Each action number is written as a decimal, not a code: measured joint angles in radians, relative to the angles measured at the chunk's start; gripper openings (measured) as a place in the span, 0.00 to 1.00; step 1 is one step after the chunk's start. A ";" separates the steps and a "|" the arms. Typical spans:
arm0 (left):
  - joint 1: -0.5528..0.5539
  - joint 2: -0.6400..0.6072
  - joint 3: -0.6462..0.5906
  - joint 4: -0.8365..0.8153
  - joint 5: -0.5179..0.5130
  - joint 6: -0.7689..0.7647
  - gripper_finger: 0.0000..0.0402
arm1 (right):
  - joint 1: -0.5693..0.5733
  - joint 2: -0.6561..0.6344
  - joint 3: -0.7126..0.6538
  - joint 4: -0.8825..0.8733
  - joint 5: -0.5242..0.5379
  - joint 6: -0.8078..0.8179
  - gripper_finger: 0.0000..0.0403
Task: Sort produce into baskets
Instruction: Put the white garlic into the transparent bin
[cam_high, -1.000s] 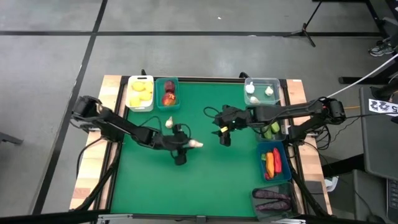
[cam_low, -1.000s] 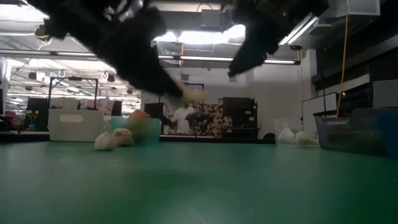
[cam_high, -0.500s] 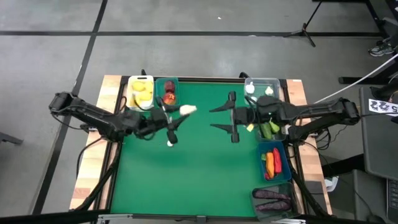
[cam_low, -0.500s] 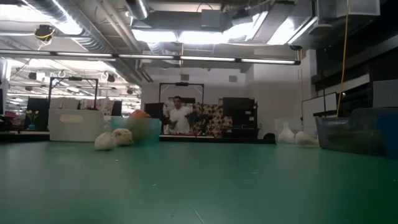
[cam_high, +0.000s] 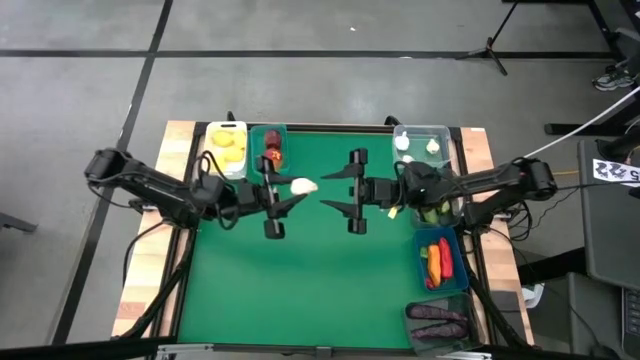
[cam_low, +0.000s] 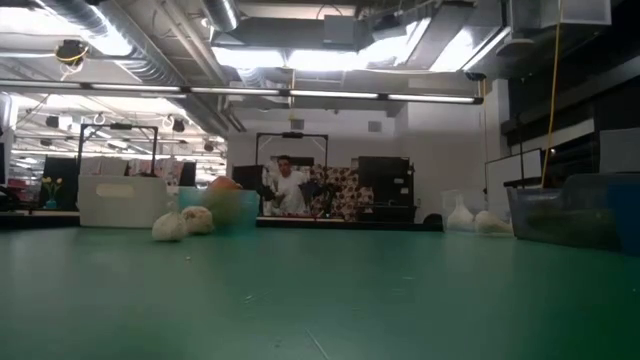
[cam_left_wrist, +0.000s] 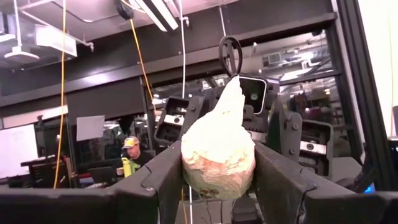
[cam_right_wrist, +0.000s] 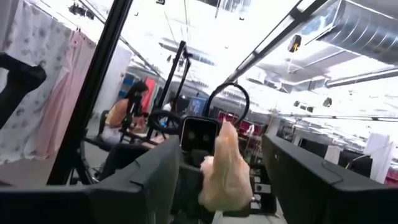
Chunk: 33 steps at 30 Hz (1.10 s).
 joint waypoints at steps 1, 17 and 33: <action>0.000 0.008 0.000 0.014 0.000 0.000 0.41 | 0.000 0.004 0.000 0.010 0.000 -0.001 0.56; 0.046 0.097 0.000 0.148 0.055 -0.026 0.41 | 0.000 0.007 0.023 -0.009 -0.040 0.007 0.56; 0.049 0.098 0.000 0.166 0.142 -0.043 0.41 | 0.000 0.025 0.024 -0.002 -0.033 0.020 0.56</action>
